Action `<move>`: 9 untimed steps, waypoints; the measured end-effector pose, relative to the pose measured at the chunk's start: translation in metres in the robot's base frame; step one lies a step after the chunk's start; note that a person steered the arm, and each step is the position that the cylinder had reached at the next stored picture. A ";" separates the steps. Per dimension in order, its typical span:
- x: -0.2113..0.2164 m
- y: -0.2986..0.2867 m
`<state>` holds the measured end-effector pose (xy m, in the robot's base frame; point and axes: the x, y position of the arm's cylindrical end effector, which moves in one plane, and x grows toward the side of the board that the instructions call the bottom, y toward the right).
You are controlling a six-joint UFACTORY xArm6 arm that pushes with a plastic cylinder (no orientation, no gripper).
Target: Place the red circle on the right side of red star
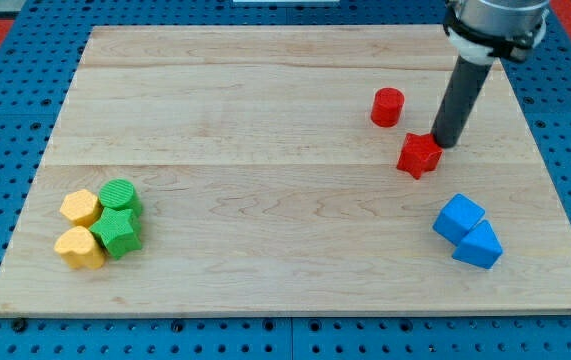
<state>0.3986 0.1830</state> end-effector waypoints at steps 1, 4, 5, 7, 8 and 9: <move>-0.008 -0.029; 0.072 -0.043; 0.022 -0.081; -0.058 -0.096; -0.044 -0.029; -0.060 -0.024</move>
<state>0.3384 0.1585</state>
